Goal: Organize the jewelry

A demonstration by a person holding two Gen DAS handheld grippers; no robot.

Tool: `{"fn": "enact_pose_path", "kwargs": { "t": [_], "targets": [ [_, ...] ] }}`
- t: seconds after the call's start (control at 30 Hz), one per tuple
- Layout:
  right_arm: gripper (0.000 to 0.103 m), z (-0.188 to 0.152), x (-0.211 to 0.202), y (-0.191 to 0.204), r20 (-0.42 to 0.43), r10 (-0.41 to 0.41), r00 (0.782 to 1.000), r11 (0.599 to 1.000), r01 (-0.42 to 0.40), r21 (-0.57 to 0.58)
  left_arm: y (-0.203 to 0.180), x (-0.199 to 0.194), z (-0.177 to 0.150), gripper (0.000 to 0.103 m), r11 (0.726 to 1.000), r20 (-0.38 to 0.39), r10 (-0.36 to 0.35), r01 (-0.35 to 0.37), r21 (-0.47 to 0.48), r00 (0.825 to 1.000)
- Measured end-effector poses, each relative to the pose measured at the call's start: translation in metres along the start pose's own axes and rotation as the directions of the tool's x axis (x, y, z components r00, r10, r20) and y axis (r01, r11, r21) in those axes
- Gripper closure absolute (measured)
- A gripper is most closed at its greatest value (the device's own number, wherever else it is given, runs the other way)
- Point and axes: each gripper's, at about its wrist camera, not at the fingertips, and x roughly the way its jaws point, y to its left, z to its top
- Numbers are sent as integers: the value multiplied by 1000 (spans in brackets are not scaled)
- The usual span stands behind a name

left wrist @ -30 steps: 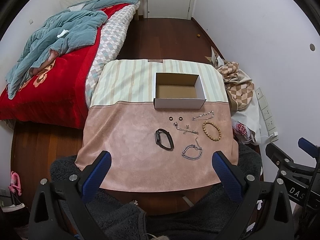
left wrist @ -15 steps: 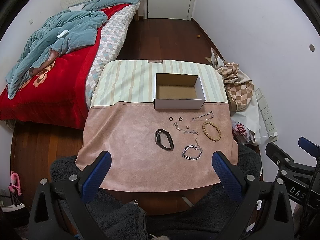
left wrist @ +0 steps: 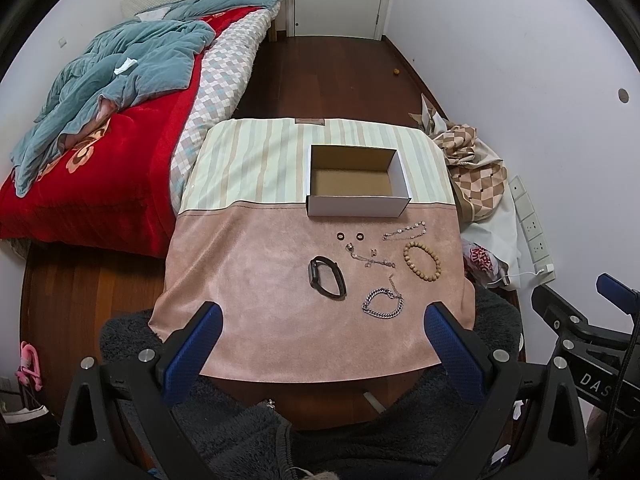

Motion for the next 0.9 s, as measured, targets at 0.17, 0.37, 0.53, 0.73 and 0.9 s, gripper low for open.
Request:
{"fn": "enact_pose_path", "kwargs": {
  "t": [0.17,0.37,0.53,0.73,0.9],
  "targets": [
    [0,0,0,-1,2,0,1000,1000,0,1,0,1,0,0,1000,-4,-2,2,0,1000],
    [0,-1,1,-1,1,-1,1000,1000,1,-2,1,2,0,0,1000,-5,-5,5,-2,1000],
    [0,-1,2,-1,1,0,1000,1000,0,-4,2,3,0,0,1000,-7,-4,4,-5,1000],
    [0,-2,6,1,1,7,1000,1000,-7,-5,6,8,-1,0,1000,-7,1,-1,-9,1000],
    [0,6,24,-3,-1,6,1000,1000,-6,27,16,41,7,0,998,-14,61,-62,-33,998]
  ]
}}
